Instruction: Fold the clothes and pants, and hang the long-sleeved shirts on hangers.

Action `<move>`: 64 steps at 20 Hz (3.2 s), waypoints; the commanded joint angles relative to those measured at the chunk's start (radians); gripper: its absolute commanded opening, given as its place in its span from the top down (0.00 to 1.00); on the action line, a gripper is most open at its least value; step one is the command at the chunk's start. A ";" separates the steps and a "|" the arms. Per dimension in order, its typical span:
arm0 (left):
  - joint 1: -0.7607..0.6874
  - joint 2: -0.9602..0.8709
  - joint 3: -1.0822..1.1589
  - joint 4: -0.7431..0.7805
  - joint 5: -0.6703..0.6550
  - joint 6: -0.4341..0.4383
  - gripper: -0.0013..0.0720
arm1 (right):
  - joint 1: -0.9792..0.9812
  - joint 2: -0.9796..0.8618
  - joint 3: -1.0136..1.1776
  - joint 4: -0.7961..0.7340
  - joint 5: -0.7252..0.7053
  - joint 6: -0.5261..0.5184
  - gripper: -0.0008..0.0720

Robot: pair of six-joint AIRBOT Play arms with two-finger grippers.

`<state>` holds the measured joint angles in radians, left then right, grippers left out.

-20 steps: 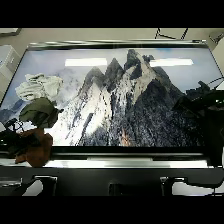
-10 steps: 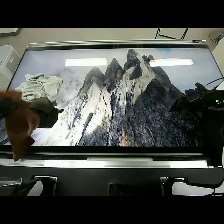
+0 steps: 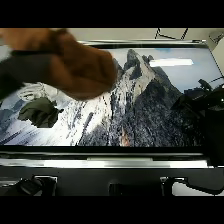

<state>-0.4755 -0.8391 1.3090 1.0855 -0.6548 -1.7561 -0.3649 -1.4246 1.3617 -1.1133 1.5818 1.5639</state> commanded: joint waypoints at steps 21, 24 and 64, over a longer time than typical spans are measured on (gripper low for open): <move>0.270 -0.452 -0.290 -0.025 -0.592 0.162 0.02 | 0.052 0.085 -0.095 -0.018 -0.111 -0.062 0.06; 0.216 -0.453 -0.481 -0.253 -0.429 0.229 0.02 | 0.177 0.033 -0.193 -0.015 -0.181 -0.083 0.01; 0.283 0.214 -0.085 -0.404 0.064 0.272 0.95 | 0.351 0.355 0.430 0.219 -0.472 -0.171 0.95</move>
<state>-0.2234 -0.7204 1.0935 0.6754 -0.6682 -1.4811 0.0044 -1.2182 1.7130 -0.9512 1.1759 1.3979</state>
